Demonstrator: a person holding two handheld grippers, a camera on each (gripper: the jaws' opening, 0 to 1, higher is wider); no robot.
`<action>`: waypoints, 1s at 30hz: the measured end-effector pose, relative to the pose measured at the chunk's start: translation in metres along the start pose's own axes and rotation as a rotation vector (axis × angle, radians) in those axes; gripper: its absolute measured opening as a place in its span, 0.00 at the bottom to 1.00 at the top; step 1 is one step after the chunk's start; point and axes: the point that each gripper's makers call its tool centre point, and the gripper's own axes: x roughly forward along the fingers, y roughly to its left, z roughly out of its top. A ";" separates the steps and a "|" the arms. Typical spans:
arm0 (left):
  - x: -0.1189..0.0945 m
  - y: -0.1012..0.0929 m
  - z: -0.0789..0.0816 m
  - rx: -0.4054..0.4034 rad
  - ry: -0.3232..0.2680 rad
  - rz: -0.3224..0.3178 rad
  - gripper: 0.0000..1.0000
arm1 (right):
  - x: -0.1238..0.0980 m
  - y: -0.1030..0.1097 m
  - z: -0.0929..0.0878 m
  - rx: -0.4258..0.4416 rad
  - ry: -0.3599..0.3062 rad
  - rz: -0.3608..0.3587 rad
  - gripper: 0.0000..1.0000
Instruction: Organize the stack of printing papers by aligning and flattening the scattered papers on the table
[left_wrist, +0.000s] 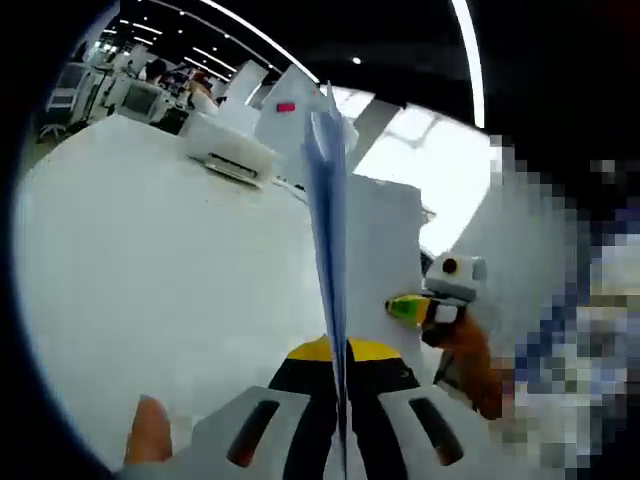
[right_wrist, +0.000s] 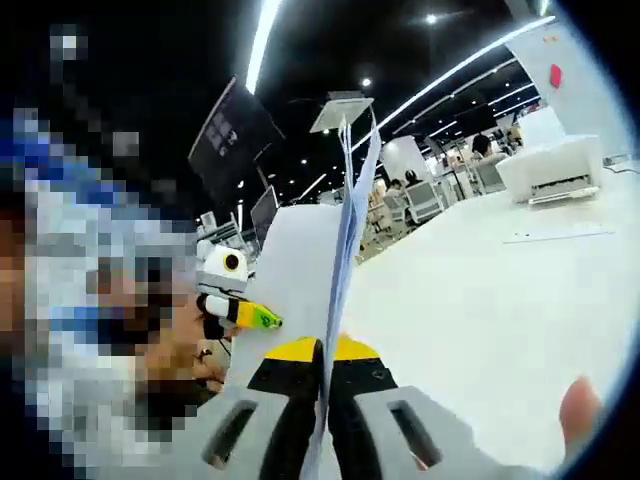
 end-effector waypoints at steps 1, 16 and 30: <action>0.004 0.007 -0.005 0.000 0.023 0.020 0.07 | 0.002 -0.003 -0.005 -0.006 0.019 -0.013 0.00; 0.036 0.057 -0.033 -0.188 0.081 0.082 0.06 | 0.026 -0.058 -0.038 0.074 0.088 -0.100 0.00; 0.018 0.075 -0.034 0.054 0.037 0.214 0.38 | 0.010 -0.080 -0.038 -0.098 0.061 -0.193 0.33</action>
